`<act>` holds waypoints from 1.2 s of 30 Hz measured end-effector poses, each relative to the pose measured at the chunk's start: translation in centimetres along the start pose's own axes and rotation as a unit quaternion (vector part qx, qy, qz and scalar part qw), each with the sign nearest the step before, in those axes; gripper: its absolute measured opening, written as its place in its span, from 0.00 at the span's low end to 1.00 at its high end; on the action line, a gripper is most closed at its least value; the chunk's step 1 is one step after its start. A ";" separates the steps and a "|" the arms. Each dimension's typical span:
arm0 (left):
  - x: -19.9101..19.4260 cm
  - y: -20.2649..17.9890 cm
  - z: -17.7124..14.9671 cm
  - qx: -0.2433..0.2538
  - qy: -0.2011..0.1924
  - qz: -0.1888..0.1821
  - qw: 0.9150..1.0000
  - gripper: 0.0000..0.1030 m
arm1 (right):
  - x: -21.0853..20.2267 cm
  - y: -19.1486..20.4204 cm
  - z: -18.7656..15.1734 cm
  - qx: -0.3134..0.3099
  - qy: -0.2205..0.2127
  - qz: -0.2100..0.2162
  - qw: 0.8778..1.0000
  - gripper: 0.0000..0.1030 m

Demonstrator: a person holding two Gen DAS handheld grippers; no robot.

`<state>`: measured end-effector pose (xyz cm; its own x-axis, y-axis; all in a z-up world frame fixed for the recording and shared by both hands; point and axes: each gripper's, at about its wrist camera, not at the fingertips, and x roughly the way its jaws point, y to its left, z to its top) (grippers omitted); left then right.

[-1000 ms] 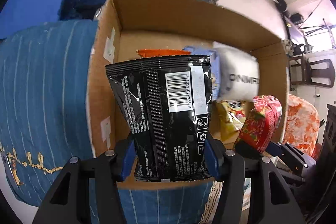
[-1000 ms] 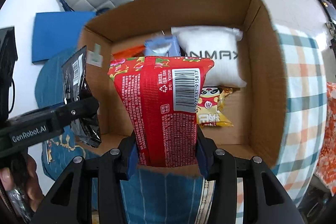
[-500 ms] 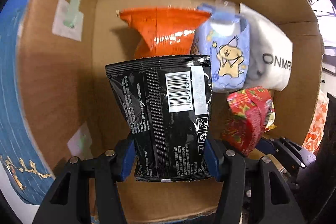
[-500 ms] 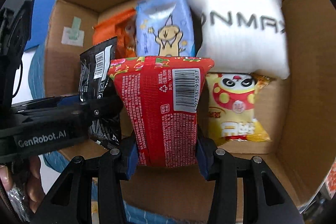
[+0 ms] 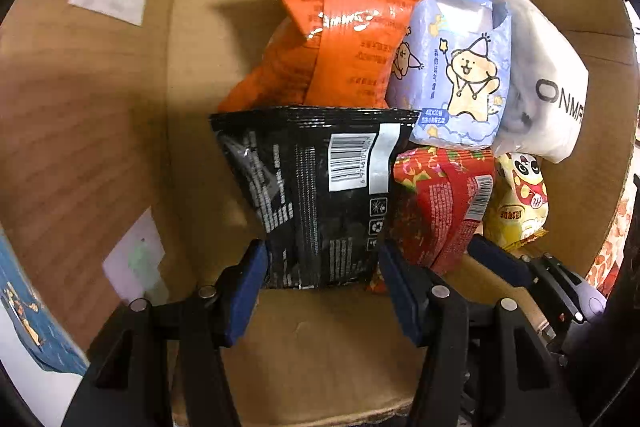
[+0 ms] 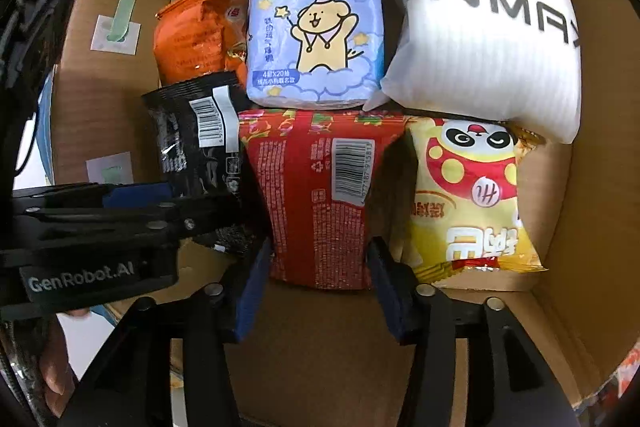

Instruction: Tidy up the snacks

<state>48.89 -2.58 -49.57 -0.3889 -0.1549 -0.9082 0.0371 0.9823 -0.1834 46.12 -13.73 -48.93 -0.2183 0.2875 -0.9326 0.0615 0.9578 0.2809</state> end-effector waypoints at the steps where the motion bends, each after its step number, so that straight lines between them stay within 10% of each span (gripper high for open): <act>1: -0.3 0.1 0.1 -0.001 -0.001 0.002 1.000 0.54 | -0.1 0.0 0.0 0.001 -0.002 -0.001 1.000 0.60; 12: -4.1 -2.1 -3.3 0.021 -0.071 0.038 0.997 0.55 | -3.8 -1.1 -1.2 0.009 -0.044 -0.050 0.998 0.66; 20: -7.7 -3.2 -7.5 0.021 -0.172 0.070 0.982 0.99 | -7.0 -1.5 -4.1 0.016 -0.086 -0.097 0.991 0.86; 36: -14.2 -2.8 -13.7 0.031 -0.269 0.077 0.959 1.00 | -14.0 -1.2 -10.1 0.024 -0.156 -0.102 0.982 1.00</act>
<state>41.70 -1.69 -31.01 0.1574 -0.0559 -0.9860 0.1178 0.9923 -0.0375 39.25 -18.90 -33.94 0.0776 0.0703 -0.9945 0.0956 0.9924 0.0777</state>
